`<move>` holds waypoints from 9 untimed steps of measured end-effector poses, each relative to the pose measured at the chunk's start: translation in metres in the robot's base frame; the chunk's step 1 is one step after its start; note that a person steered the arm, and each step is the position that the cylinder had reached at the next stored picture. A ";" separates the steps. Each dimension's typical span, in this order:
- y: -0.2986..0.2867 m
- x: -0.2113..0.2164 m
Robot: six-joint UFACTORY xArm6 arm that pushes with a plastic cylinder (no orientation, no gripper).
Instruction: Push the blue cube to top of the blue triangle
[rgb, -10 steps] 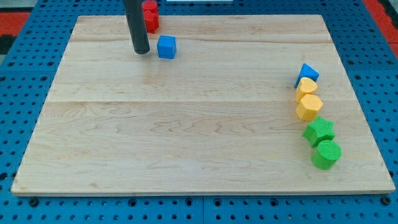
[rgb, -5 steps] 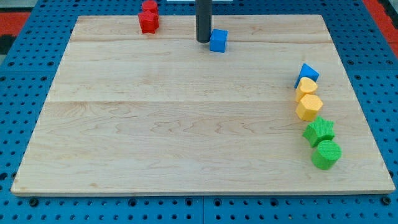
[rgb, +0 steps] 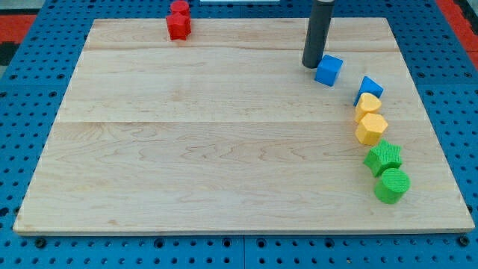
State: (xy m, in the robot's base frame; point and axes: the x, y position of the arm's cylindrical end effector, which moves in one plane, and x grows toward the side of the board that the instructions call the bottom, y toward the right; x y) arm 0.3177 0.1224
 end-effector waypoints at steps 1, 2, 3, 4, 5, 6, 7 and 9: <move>0.000 0.009; 0.000 0.018; 0.001 0.022; 0.004 0.026; 0.019 0.027; 0.027 0.027; 0.040 0.027; 0.049 0.027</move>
State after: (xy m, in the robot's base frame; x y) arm 0.3451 0.1713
